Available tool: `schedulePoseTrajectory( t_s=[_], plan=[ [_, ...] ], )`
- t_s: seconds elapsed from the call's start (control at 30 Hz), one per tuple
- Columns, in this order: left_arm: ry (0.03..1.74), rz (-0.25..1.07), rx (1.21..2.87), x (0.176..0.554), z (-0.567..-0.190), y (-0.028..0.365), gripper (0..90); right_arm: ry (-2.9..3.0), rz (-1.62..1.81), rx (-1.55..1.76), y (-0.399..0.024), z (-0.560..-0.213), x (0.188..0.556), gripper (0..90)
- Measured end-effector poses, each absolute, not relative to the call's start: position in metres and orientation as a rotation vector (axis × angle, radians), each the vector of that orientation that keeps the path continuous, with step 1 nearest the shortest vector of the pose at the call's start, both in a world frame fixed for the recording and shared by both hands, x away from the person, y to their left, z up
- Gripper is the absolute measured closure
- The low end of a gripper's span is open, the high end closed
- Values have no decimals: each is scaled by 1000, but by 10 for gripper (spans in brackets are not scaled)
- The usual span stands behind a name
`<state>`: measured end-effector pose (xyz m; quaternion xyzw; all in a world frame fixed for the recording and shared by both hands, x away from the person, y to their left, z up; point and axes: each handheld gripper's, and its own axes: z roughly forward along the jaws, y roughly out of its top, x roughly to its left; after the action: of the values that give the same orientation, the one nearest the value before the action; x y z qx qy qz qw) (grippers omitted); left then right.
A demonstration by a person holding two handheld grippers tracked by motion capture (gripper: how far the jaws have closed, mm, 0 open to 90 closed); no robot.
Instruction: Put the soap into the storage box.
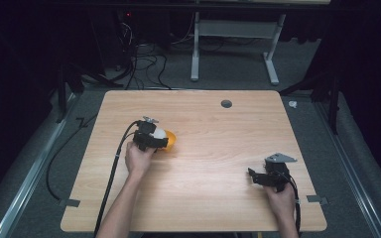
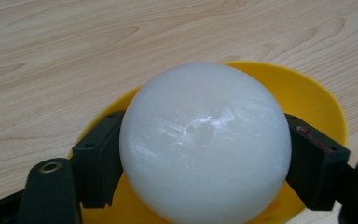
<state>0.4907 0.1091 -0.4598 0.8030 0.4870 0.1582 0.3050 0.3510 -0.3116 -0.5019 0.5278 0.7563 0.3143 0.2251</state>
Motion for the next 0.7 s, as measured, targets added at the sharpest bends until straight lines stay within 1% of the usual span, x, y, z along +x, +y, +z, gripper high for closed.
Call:
schedulePoseTrajectory(
  t_s=[0.37, 0.7],
  plan=[
    [1299, 424, 2147, 492, -463, 108, 236, 2084, 869, 1455, -312, -502, 351, 224],
    [1276, 440, 2114, 489, -458, 108, 219, 2085, 870, 1455, -312, -502, 351, 223]
  ],
)
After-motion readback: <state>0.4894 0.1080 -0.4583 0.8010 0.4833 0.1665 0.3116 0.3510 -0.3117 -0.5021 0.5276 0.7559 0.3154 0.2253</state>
